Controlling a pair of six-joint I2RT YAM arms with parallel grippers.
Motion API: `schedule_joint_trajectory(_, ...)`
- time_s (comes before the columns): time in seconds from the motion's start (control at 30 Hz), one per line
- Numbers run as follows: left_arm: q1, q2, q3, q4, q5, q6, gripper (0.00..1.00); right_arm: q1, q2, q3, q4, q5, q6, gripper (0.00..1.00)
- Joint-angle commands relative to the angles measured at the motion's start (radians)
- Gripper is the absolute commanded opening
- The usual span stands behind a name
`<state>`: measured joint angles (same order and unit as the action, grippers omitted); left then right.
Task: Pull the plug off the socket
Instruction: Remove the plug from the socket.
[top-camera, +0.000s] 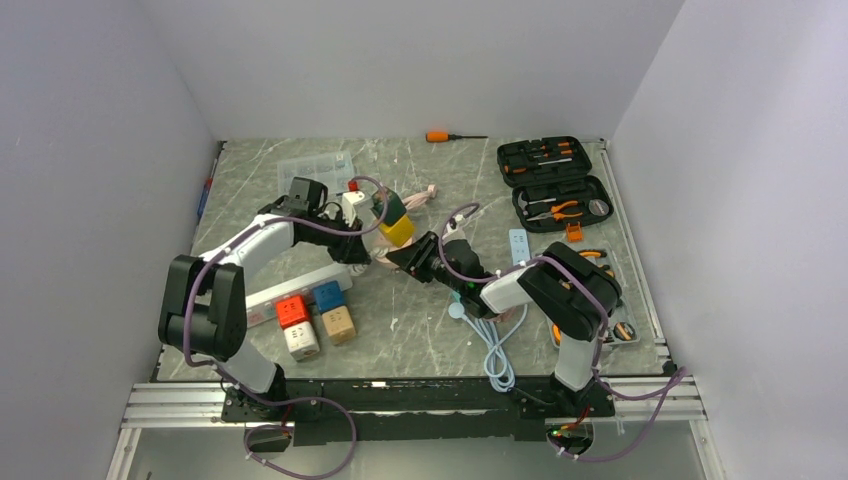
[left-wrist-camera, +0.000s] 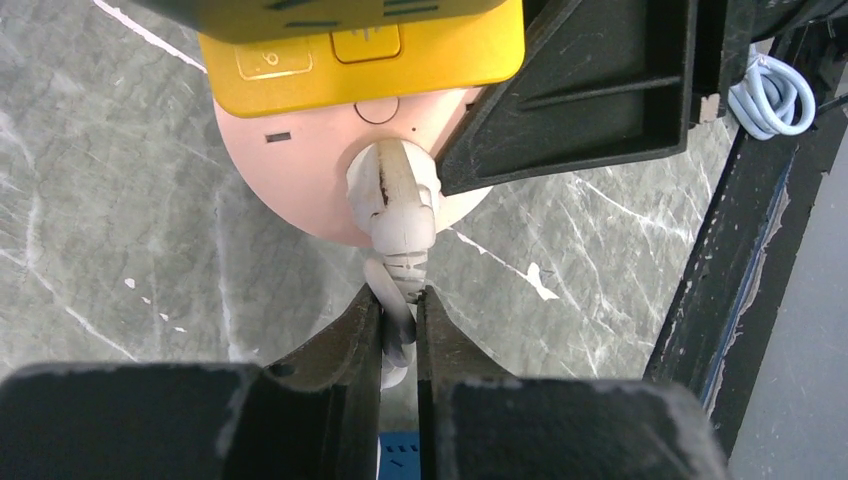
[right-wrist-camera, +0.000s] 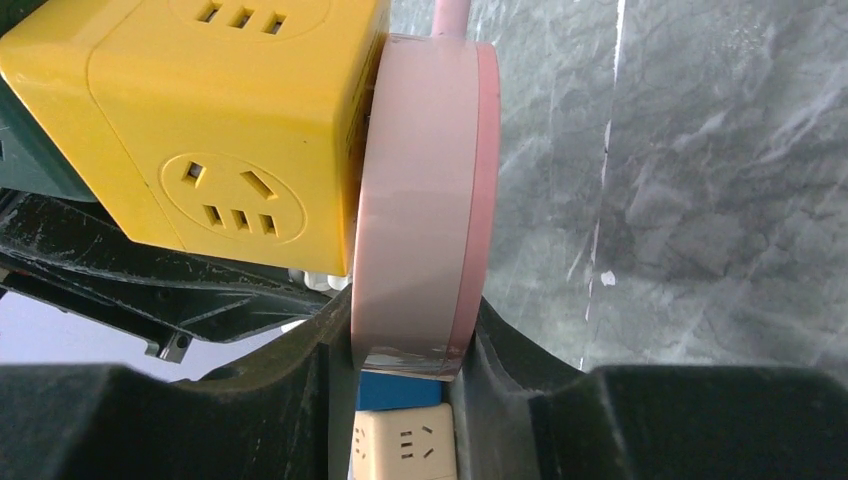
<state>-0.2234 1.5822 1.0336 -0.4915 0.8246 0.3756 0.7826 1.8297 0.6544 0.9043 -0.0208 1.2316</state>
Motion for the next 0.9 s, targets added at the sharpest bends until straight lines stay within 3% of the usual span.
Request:
schedule_joint_trajectory(0.0,0.054,-0.074,0.069,-0.093,0.171,0.086,0.00,-0.038,0.079,-0.023,-0.104,0.142,-0.129,0.00)
schedule_joint_trajectory(0.23,0.102,-0.122,0.110,-0.191,0.313,0.139,0.00,-0.037,0.083,-0.017,-0.194,0.193,-0.114,0.00)
schedule_joint_trajectory(0.47,0.141,-0.053,0.146,-0.381,0.413,0.301,0.00,-0.039,0.079,-0.020,-0.275,0.238,-0.097,0.00)
schedule_joint_trajectory(0.63,0.142,-0.016,0.125,-0.351,0.364,0.296,0.00,-0.038,0.078,-0.027,-0.159,0.184,-0.112,0.00)
schedule_joint_trajectory(0.87,0.138,0.156,0.167,-0.256,0.104,0.198,0.00,-0.045,0.034,-0.047,-0.051,0.100,-0.136,0.00)
